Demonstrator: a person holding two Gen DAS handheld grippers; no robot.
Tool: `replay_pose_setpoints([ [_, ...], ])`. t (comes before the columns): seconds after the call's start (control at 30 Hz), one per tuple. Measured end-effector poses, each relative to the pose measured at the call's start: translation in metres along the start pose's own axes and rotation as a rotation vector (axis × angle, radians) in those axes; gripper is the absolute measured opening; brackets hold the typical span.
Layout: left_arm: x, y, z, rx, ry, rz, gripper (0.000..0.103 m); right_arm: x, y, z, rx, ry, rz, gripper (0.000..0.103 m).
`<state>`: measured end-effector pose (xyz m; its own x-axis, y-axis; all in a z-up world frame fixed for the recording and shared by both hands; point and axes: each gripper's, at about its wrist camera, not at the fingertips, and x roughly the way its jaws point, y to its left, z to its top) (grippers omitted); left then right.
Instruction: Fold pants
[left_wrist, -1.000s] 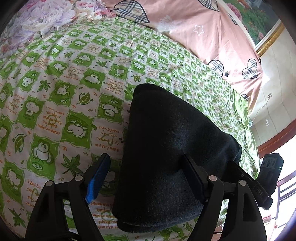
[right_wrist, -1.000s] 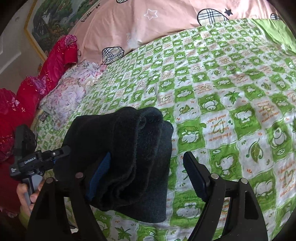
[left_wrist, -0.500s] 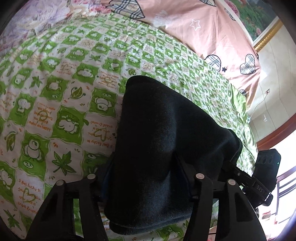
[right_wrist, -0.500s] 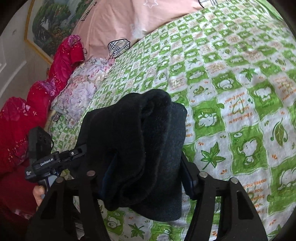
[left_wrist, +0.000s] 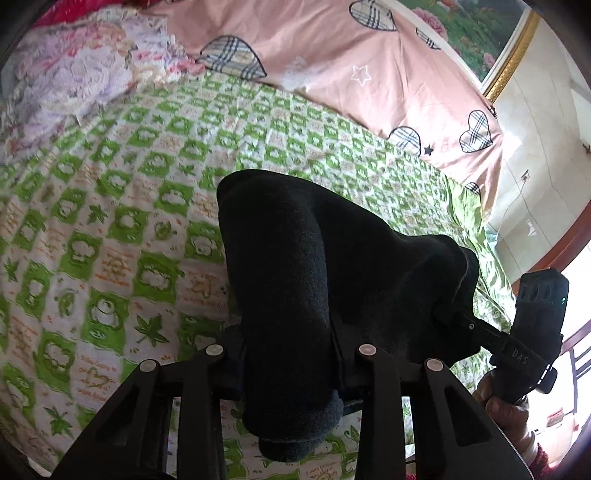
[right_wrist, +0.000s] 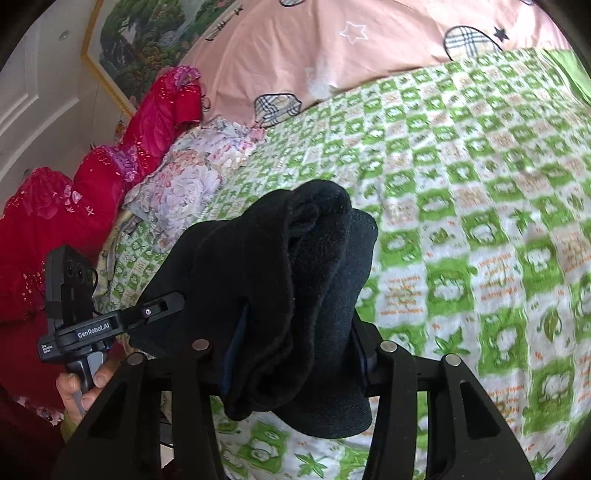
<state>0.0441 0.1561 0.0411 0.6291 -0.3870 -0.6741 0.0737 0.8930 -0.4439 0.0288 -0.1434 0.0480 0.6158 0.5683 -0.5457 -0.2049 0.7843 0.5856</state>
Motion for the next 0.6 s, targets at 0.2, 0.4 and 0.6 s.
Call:
replay_pose_setpoints([
  [0.2,-0.021,0.013,0.019,-0.015,-0.060,0.026,0.033,0.021,0.014,0.027,-0.041,-0.003,0.040,0.049],
  [0.4,-0.024,0.031,0.041,-0.036,-0.098,0.070,0.033,0.048,0.028,0.052,-0.077,0.005,0.077,0.049],
  [0.6,-0.014,0.055,0.057,-0.071,-0.095,0.101,0.033,0.079,0.030,0.064,-0.076,0.033,0.084,0.049],
])
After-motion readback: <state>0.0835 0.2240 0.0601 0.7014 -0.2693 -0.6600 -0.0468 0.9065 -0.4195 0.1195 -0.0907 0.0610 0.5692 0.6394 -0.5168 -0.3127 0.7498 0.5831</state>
